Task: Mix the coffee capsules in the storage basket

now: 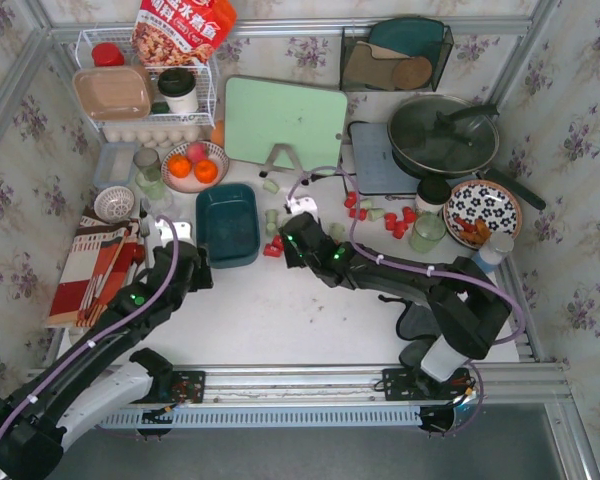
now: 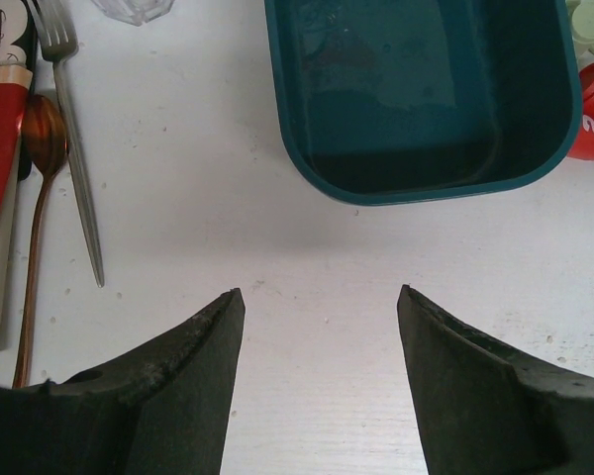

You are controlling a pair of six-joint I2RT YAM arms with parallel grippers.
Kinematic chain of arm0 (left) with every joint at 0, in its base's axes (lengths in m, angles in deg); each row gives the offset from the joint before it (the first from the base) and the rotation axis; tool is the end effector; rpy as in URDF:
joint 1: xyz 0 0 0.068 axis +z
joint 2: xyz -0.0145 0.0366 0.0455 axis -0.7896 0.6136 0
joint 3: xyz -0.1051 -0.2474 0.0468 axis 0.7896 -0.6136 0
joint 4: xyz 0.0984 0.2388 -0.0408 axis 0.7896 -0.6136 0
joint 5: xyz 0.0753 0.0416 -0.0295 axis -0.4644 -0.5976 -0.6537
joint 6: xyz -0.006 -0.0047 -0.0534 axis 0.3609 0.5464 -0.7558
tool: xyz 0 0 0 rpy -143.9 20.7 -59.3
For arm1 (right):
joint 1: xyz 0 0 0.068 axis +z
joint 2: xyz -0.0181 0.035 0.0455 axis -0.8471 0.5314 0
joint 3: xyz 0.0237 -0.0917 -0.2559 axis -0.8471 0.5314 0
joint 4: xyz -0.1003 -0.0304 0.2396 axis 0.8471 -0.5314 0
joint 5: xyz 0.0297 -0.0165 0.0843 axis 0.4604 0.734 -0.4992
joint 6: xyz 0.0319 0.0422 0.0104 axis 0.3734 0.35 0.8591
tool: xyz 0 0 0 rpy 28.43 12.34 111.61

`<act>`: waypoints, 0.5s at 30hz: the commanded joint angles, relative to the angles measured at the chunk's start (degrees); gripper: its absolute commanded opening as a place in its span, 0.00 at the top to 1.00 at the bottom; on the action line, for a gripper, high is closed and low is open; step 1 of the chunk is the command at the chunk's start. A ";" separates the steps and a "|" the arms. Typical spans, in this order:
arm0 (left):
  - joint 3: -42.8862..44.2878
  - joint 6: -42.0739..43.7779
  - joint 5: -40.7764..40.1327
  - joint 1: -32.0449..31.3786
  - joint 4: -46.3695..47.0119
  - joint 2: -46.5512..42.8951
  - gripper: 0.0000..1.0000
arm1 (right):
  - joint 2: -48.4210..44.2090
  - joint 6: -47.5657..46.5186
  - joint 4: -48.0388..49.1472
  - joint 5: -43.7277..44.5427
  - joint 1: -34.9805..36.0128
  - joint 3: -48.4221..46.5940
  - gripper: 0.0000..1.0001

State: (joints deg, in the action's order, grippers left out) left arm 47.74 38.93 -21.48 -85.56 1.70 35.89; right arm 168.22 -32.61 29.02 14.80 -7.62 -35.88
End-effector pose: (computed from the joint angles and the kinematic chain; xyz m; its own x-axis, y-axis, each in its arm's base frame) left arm 0.1546 -0.0843 0.2530 -0.5338 -0.0520 -0.8440 0.0258 0.9966 -0.0777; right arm 0.2275 0.2527 0.2011 -0.5945 -0.2210 -0.7731 -0.3535 0.9354 0.0043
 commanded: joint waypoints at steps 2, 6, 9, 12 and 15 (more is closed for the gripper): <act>-0.33 -0.69 -0.97 0.01 1.29 -0.63 0.34 | 1.18 -4.78 9.86 -5.01 2.34 -6.78 0.56; -1.10 -1.08 -2.47 0.02 1.21 -2.19 0.34 | 9.18 -8.10 15.58 -7.89 4.21 -14.33 0.55; -1.92 -1.35 -3.17 0.01 1.35 -4.11 0.34 | 15.81 -10.38 16.28 -7.96 5.21 -20.11 0.52; -2.73 -1.75 -3.79 0.03 1.56 -6.08 0.34 | 20.65 -10.51 15.26 -7.73 5.45 -24.62 0.50; -3.46 -1.99 -4.03 0.01 1.94 -8.01 0.34 | 23.45 -10.15 14.71 -7.87 5.60 -26.07 0.48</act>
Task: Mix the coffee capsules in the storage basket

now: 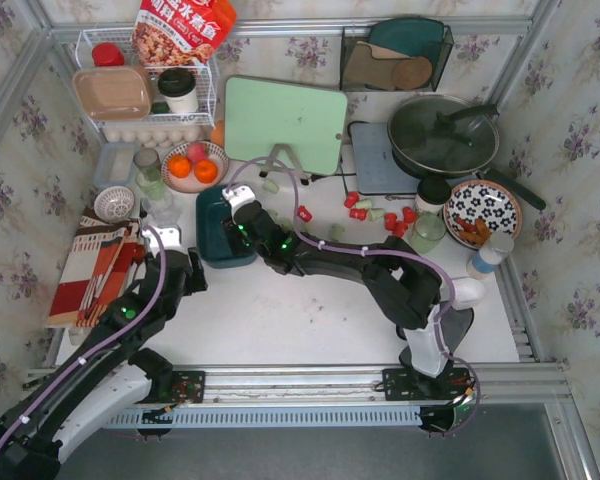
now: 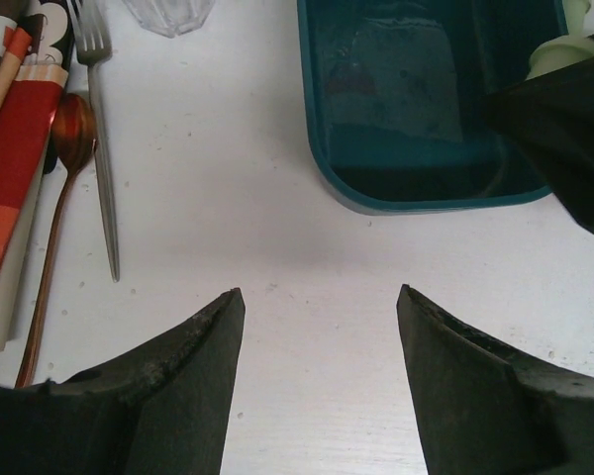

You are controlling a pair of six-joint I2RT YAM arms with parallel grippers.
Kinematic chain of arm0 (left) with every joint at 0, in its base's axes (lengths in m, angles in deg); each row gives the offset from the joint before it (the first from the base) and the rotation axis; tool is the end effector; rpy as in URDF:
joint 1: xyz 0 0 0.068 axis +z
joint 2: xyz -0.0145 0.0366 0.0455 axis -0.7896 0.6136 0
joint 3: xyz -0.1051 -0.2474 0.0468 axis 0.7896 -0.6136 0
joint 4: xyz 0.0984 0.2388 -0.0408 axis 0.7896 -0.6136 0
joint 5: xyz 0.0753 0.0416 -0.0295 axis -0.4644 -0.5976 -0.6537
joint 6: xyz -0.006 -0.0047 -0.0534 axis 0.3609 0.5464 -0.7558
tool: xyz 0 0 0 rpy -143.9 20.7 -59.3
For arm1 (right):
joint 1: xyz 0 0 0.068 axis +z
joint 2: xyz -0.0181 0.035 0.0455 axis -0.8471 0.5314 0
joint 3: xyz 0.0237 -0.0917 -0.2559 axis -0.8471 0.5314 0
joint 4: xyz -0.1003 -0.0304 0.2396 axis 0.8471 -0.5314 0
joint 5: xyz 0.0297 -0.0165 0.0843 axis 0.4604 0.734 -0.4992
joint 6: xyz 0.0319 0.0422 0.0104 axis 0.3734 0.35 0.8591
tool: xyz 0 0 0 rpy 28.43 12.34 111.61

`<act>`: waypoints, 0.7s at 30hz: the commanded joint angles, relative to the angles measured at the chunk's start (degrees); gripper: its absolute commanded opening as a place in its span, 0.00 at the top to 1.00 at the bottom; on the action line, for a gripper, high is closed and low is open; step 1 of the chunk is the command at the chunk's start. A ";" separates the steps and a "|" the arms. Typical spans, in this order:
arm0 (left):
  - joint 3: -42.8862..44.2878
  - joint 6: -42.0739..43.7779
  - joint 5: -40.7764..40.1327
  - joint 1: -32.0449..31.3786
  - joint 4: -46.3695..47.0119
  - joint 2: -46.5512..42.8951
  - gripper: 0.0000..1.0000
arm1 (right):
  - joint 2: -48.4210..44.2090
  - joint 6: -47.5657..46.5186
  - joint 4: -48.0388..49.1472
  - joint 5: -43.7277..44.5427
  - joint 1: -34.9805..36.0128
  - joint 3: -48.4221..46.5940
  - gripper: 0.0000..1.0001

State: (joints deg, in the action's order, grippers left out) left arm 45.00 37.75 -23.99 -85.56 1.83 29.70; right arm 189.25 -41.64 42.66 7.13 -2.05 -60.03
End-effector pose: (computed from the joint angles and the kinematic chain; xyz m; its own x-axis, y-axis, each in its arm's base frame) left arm 0.1408 -0.0735 0.2531 -0.4747 -0.1029 -0.8741 -0.0147 0.9939 -0.1090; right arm 0.2645 0.3741 0.2170 -0.3739 -0.2241 -0.9000 -0.6142 0.7869 0.0592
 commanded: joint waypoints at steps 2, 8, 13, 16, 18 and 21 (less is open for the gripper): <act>-1.22 -0.91 -1.52 0.01 2.11 -2.76 0.34 | 3.36 -0.86 0.34 0.10 0.13 -2.46 0.45; -1.34 -0.99 -0.88 0.01 2.38 -3.13 0.34 | 4.05 -0.39 -1.51 0.40 0.12 -2.97 0.31; -1.27 -0.99 -0.65 0.01 2.41 -2.66 0.34 | 1.93 -0.21 -2.08 0.71 0.13 -2.09 0.25; -1.25 -0.91 -0.68 0.01 2.40 -2.58 0.34 | -0.89 -0.23 -1.99 2.00 0.13 -0.09 0.25; -1.23 -0.89 -0.78 0.02 2.39 -2.58 0.34 | -3.54 0.06 -1.63 4.33 0.08 2.03 0.26; -1.32 -0.90 -0.66 0.01 2.57 -2.50 0.34 | -7.92 0.01 -1.03 8.09 0.08 6.23 0.26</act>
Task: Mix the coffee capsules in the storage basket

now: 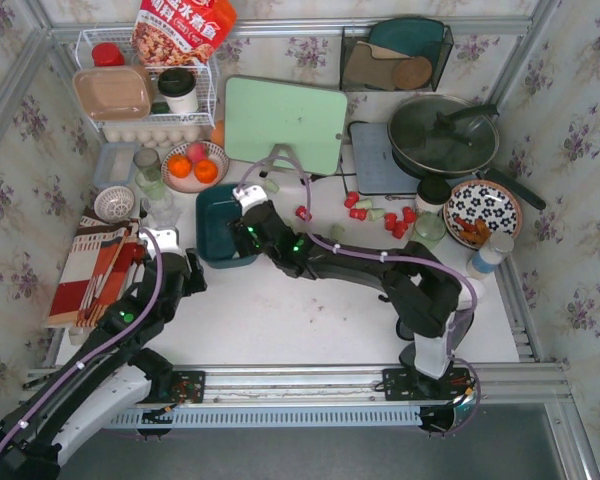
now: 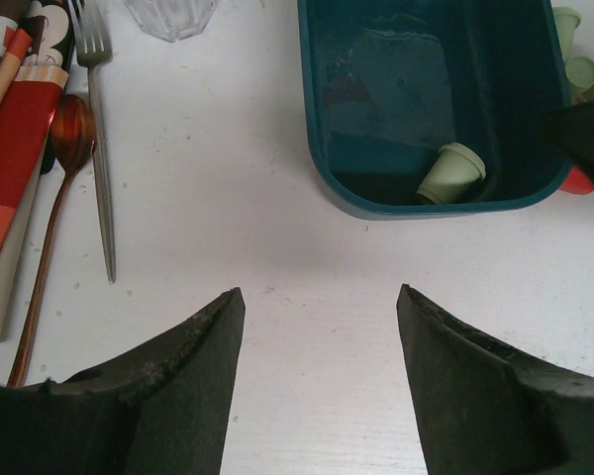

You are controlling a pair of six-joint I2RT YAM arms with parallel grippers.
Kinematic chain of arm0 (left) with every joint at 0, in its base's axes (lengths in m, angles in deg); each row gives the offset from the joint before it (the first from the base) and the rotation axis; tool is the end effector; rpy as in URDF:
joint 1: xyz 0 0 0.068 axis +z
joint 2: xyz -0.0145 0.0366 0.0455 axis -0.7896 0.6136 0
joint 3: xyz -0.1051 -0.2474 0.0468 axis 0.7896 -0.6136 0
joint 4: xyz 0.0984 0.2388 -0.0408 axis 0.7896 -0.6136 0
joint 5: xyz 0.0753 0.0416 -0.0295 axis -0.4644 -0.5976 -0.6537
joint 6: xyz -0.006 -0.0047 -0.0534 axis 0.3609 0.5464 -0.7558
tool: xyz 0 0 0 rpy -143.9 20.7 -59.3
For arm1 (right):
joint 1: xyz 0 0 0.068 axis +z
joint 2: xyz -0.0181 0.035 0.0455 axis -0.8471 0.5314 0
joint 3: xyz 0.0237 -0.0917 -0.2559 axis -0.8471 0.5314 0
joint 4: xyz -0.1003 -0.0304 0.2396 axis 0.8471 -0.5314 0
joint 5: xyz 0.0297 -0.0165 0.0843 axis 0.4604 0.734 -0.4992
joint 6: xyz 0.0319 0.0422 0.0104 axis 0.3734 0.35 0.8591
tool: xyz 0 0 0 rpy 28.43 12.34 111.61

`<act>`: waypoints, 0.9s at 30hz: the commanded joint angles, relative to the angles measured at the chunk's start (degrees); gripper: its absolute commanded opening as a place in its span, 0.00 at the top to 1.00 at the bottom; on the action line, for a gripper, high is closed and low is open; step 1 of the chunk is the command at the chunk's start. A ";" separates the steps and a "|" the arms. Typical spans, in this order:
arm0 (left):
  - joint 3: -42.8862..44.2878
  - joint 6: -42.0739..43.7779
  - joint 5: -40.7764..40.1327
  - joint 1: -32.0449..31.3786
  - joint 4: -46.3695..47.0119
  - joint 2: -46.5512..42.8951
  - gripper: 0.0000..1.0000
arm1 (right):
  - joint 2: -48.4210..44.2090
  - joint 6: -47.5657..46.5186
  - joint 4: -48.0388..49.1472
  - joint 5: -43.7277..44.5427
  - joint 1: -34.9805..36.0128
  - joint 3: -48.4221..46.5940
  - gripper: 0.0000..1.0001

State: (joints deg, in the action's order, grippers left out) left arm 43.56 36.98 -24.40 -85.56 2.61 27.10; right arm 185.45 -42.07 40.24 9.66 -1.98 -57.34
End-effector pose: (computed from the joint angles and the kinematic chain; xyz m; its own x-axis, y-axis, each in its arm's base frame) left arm 0.1357 -0.0699 0.2520 -0.4471 -0.1327 -0.8846 -0.0232 0.9903 -0.1369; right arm 0.2563 0.3602 0.2260 -0.3748 -0.2430 -0.8947 -0.5868 0.8093 0.0260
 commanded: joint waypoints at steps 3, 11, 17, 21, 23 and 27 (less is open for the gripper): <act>0.12 -0.14 -0.15 -0.01 1.89 0.28 0.34 | -8.17 -0.25 1.97 8.61 -0.02 7.52 0.26; 0.13 -0.05 0.15 0.01 2.14 0.93 0.34 | -12.95 -0.35 1.71 11.35 -1.77 14.59 0.25; 0.27 0.03 0.22 0.01 2.24 1.92 0.34 | -12.49 1.42 2.76 7.98 -4.83 18.49 0.25; 0.29 0.13 0.31 0.01 2.40 2.30 0.34 | -10.23 4.04 1.65 2.85 -8.30 19.20 0.24; 0.25 0.13 0.23 -0.01 2.47 2.44 0.34 | -9.21 4.51 1.65 1.58 -9.15 19.40 0.24; 0.15 0.11 0.14 0.01 2.59 2.71 0.34 | -6.36 4.01 2.07 -1.79 -10.65 18.79 0.24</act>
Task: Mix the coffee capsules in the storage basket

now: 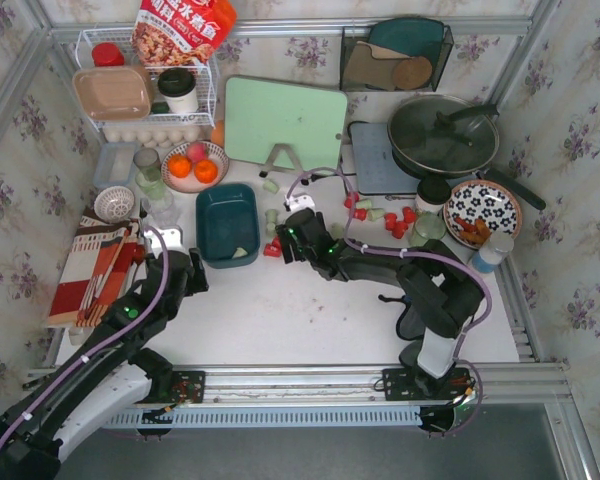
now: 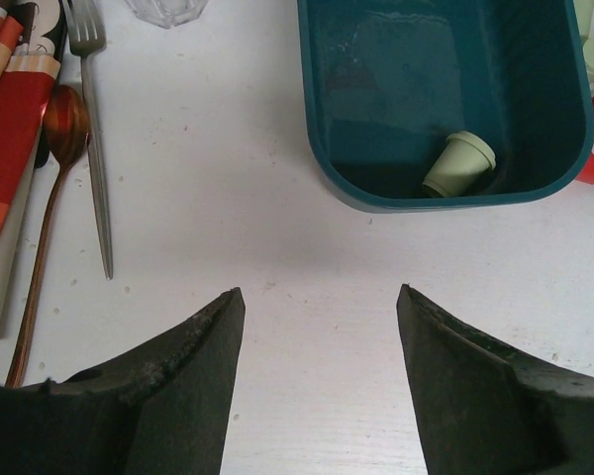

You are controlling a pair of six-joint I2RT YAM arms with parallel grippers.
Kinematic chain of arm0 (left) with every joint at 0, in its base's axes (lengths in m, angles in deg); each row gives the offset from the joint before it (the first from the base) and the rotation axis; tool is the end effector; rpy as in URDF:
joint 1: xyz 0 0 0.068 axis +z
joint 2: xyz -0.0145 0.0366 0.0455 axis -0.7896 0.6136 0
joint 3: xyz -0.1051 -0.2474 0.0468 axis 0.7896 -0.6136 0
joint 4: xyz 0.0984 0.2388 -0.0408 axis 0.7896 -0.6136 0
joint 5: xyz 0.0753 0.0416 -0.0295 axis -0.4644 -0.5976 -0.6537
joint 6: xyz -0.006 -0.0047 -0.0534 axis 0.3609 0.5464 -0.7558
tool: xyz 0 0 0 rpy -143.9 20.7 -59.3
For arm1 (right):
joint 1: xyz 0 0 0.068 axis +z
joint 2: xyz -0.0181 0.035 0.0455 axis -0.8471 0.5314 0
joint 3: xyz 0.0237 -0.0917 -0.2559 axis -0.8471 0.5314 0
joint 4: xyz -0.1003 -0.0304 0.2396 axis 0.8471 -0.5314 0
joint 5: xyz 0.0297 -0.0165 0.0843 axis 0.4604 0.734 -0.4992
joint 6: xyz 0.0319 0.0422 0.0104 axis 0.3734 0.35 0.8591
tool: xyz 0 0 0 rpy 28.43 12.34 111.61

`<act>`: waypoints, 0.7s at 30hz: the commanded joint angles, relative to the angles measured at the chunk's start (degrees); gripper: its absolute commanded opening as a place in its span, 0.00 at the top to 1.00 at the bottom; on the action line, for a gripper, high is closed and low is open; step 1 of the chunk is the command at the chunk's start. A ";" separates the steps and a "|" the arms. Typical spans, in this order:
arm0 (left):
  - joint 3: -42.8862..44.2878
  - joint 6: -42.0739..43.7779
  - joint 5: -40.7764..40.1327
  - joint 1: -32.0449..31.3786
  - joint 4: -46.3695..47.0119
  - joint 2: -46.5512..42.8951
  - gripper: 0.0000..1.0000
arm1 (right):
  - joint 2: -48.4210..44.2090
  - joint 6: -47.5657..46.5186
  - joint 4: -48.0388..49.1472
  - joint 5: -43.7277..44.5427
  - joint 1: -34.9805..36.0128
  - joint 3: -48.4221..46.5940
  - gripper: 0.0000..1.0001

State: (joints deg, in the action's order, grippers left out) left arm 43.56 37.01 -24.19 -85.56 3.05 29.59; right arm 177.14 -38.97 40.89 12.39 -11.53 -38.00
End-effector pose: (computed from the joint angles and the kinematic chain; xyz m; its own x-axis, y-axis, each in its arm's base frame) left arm 0.1409 -0.0735 0.2468 -0.4746 -0.1149 -0.8727 -0.0238 0.9928 -0.1177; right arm 0.2663 0.2619 0.1764 -0.5315 -0.2369 -0.8133 -0.3820 0.9240 -0.0195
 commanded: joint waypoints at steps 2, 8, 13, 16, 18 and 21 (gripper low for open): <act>0.14 0.11 -0.18 0.01 2.15 0.33 0.34 | 3.18 0.98 1.36 -5.82 -1.77 -1.04 0.24; 0.22 0.19 -0.31 0.03 2.16 0.44 0.34 | 4.83 0.73 1.24 -6.55 -3.05 -1.71 0.24; 0.21 0.14 -0.05 0.01 2.33 0.52 0.34 | 5.31 -0.08 1.11 -8.14 -4.19 -2.12 0.23; 0.20 0.18 0.00 0.01 2.33 0.62 0.34 | 5.66 -0.66 0.86 -9.11 -5.14 -2.52 0.25; 0.20 0.15 0.00 0.01 2.33 0.62 0.34 | 5.81 -0.78 0.81 -9.49 -5.88 -2.53 0.25; 0.17 0.19 0.00 0.01 2.39 0.69 0.34 | 5.95 -0.77 0.76 -10.85 -6.64 -2.68 0.29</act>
State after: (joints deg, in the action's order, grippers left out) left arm 43.56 37.03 -24.19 -85.56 3.07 30.23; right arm 182.74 -39.43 40.87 3.52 -17.41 -40.10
